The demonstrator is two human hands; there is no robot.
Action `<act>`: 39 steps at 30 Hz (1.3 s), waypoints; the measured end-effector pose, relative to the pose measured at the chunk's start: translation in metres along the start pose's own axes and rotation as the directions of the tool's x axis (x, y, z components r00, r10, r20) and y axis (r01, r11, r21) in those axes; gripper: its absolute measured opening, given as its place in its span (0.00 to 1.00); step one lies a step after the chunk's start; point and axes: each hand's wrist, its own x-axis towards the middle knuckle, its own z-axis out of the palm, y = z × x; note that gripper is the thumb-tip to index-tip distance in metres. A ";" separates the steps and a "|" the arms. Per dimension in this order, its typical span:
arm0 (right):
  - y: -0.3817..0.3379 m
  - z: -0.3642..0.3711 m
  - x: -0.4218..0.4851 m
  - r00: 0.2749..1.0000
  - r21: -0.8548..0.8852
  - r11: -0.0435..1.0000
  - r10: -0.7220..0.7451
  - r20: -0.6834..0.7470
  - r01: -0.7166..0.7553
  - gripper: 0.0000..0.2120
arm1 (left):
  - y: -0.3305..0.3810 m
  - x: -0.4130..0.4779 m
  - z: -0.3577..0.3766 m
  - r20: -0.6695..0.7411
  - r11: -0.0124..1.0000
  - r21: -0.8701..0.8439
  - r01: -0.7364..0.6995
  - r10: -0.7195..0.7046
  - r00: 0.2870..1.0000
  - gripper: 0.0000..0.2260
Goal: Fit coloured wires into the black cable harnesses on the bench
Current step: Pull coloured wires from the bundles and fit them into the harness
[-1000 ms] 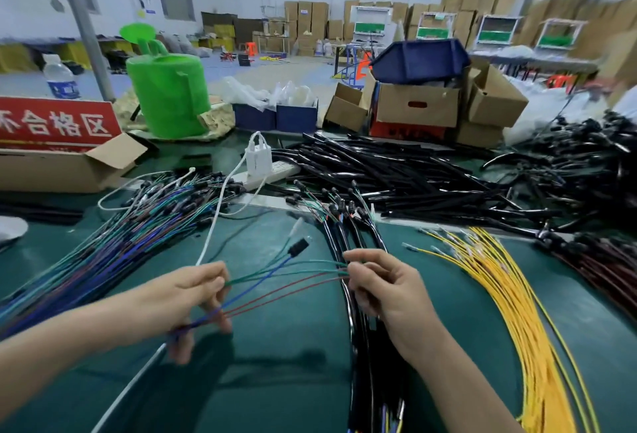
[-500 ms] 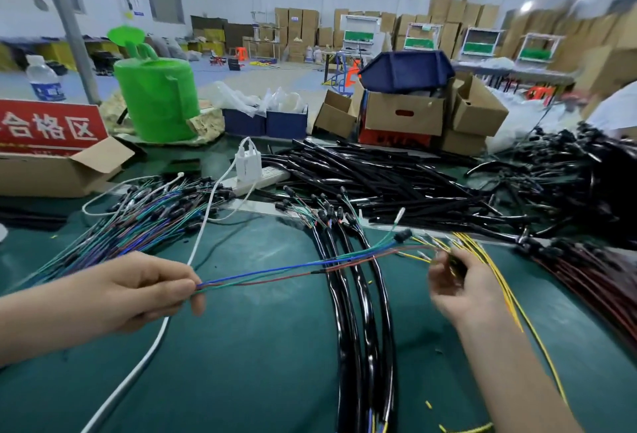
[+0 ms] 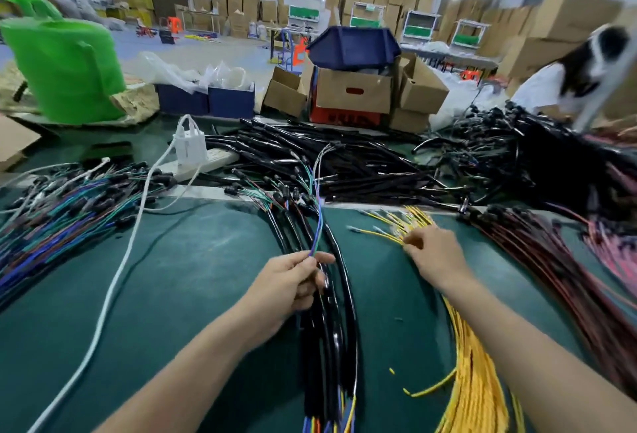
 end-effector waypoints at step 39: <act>-0.201 -0.057 0.045 0.996 0.700 0.715 -0.062 0.060 0.003 0.06 | -0.005 0.008 -0.015 0.264 0.918 -0.385 0.097 0.009 0.965 0.13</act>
